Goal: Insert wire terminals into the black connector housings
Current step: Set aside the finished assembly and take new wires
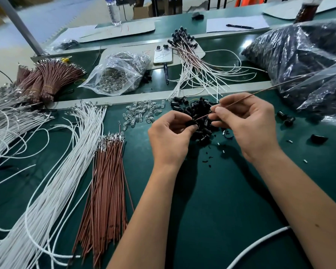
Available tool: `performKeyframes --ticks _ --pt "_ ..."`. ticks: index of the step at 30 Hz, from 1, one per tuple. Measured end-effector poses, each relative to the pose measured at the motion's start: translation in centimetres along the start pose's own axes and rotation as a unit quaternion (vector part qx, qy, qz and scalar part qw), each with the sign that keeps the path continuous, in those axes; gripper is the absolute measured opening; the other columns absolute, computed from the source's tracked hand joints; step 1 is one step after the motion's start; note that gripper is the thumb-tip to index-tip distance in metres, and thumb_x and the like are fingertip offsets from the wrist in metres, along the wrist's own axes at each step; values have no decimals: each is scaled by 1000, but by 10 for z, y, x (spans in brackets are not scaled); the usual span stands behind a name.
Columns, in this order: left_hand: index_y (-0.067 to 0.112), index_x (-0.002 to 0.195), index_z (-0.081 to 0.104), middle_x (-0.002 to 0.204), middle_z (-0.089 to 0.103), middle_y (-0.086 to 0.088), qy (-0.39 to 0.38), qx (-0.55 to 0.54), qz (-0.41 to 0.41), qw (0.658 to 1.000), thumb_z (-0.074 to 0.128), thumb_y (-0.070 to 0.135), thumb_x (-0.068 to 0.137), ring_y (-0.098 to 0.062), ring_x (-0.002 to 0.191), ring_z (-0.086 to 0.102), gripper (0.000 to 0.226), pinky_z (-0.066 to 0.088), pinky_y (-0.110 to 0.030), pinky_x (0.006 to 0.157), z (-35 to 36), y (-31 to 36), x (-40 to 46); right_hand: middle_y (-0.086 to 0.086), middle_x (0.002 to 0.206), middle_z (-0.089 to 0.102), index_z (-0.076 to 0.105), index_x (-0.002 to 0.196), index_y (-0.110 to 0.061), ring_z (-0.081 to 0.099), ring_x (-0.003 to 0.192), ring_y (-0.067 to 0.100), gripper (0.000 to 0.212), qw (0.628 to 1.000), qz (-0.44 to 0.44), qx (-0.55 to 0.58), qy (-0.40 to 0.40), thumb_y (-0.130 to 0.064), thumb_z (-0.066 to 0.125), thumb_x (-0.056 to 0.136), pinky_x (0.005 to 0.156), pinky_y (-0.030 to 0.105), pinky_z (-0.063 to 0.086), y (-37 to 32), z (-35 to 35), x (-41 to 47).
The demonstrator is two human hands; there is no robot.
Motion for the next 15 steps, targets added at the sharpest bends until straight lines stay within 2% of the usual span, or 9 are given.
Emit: performKeyframes --ticks 6,15 --pt "8 84 75 77 75 -2 -6 -7 9 1000 85 -2 74 -20 74 73 18 61 -30 74 -1 2 0 18 86 78 67 96 -2 78 75 28 16 998 54 37 -10 8 76 87 67 25 61 8 3 -1" --pt "10 84 75 78 76 -3 -21 -22 6 1000 87 -1 73 -22 75 74 19 62 -35 76 2 2 0 19 88 78 66 100 3 78 76 31 17 998 39 54 -1 8 76 87 70 27 62 6 2 0"
Point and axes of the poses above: each hand's wrist, its own x-axis towards the middle knuckle, its own z-axis out of the palm, y = z × x, the point moved 8 cm from there along x, towards the middle knuckle
